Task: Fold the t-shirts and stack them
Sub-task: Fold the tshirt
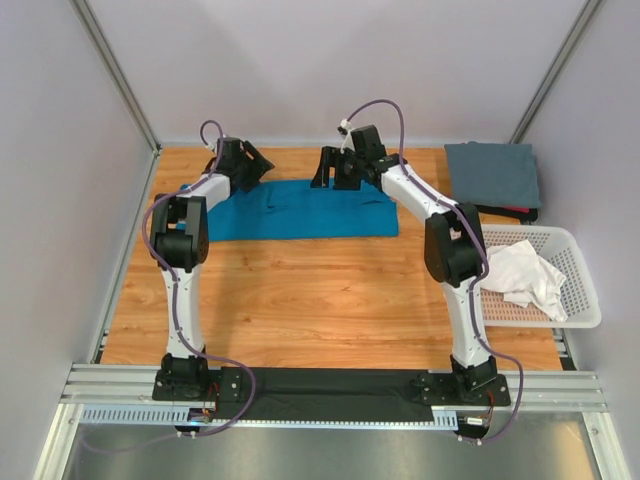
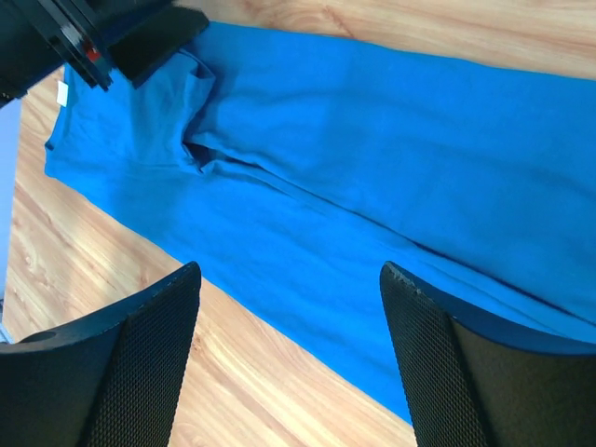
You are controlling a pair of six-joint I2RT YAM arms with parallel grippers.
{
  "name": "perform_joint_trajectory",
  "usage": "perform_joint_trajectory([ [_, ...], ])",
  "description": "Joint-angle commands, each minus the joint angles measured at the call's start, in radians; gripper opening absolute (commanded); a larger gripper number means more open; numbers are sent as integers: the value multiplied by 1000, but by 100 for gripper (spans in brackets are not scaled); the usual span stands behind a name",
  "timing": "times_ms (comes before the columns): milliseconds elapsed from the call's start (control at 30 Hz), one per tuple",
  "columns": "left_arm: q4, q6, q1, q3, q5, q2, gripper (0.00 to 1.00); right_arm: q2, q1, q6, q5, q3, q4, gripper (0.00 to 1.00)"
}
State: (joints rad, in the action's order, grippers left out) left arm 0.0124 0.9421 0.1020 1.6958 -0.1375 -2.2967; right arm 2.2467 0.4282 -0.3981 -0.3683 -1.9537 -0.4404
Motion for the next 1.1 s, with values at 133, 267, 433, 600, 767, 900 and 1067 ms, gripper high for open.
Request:
perform_joint_trajectory([
  [133, -37, -178, -45, -22, 32, 268, 80, 105, 81, -5, -92, -131, 156, 79],
  [267, -54, -258, -81, -31, -4, 370, 80, 188, 141, -16, -22, -220, 201, 79],
  [433, -133, -235, -140, -175, 44, 483, 80, 329, 158, -100, 64, -338, 223, 73],
  [600, -141, -108, -194, -393, 104, 566, 79, 370, 158, -156, 98, -369, 233, 66],
  [767, -170, -63, -196, -476, 136, 571, 77, 245, 139, -64, 150, -291, 163, 66],
  [900, -226, -9, -194, -478, 159, 537, 76, 145, 109, 83, 140, -226, 117, 69],
  [1067, -261, 53, -188, -473, 183, 511, 75, 71, 80, 471, 258, -125, 48, 85],
])
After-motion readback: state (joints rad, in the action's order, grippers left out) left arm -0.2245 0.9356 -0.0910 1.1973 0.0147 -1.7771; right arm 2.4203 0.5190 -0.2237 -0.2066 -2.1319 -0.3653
